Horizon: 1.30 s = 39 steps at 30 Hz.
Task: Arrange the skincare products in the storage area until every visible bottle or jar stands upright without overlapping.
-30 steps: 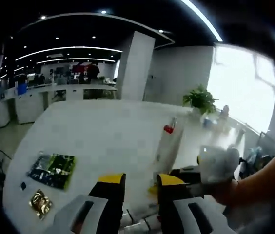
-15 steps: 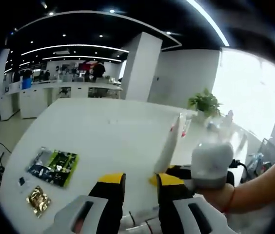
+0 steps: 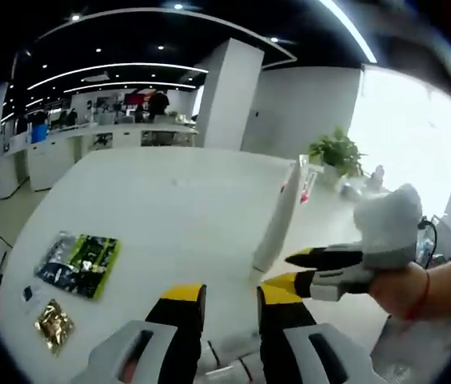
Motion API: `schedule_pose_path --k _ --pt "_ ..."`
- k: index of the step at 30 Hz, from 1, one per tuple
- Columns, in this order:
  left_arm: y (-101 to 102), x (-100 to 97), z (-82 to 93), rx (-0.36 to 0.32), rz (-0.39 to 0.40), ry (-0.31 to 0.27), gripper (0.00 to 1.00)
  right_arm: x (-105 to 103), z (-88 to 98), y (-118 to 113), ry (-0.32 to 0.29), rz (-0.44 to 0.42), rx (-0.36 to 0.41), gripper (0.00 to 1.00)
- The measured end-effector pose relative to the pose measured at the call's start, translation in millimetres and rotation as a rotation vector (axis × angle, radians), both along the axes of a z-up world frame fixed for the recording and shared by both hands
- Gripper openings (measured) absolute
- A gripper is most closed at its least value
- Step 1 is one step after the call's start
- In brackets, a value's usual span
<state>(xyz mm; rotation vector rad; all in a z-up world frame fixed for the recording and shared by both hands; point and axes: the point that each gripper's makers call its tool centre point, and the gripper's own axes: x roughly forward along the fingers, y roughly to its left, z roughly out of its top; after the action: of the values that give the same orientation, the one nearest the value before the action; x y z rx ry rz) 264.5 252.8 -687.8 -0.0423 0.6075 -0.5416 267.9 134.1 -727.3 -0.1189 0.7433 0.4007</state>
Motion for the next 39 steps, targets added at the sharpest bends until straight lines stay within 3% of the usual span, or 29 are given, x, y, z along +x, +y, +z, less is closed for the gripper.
schedule_pose_path --k 2,4,5,6,9,11,13,19,22,31,35,39 --pt "-9 4.0 -8.2 0.055 -0.045 0.017 0.27 -22 8.4 -8 0.075 -0.049 0.097 0.38" --pt "-23 11.5 -15.2 0.114 -0.1 0.0 0.27 -35 16.0 -16 0.101 -0.119 0.185 0.37" --pt "-31 13.3 -18.6 0.128 -0.131 -0.003 0.27 -39 20.5 -19 0.085 -0.143 0.217 0.37" --pt "-41 14.4 -24.5 0.146 -0.171 0.009 0.27 -39 27.3 -24 0.028 -0.154 0.235 0.36" --pt "-58 22.0 -37.7 0.184 -0.204 0.035 0.27 -33 33.6 -36 -0.043 -0.156 0.164 0.35" --pt "-68 28.4 -41.8 0.181 -0.224 0.022 0.27 -21 41.6 -35 -0.085 -0.115 0.125 0.35" --pt "-76 31.3 -47.1 0.173 -0.242 0.045 0.27 -13 48.7 -36 -0.152 -0.105 0.079 0.35" --pt "-79 40.7 -66.1 0.169 -0.225 0.095 0.26 -18 42.9 -37 -0.128 -0.092 0.062 0.35" --pt "-78 45.8 -65.9 0.193 -0.226 0.067 0.22 -15 43.1 -41 -0.13 -0.107 0.062 0.35" --pt "-75 59.0 -66.6 0.198 -0.248 0.052 0.22 -14 38.0 -39 -0.12 -0.086 0.041 0.34" --pt "-78 62.7 -65.5 0.208 -0.303 0.021 0.22 -15 33.0 -35 -0.104 -0.072 0.037 0.34" --pt "-84 65.1 -61.1 0.189 -0.406 -0.012 0.22 -18 29.4 -34 -0.095 -0.057 0.015 0.34"
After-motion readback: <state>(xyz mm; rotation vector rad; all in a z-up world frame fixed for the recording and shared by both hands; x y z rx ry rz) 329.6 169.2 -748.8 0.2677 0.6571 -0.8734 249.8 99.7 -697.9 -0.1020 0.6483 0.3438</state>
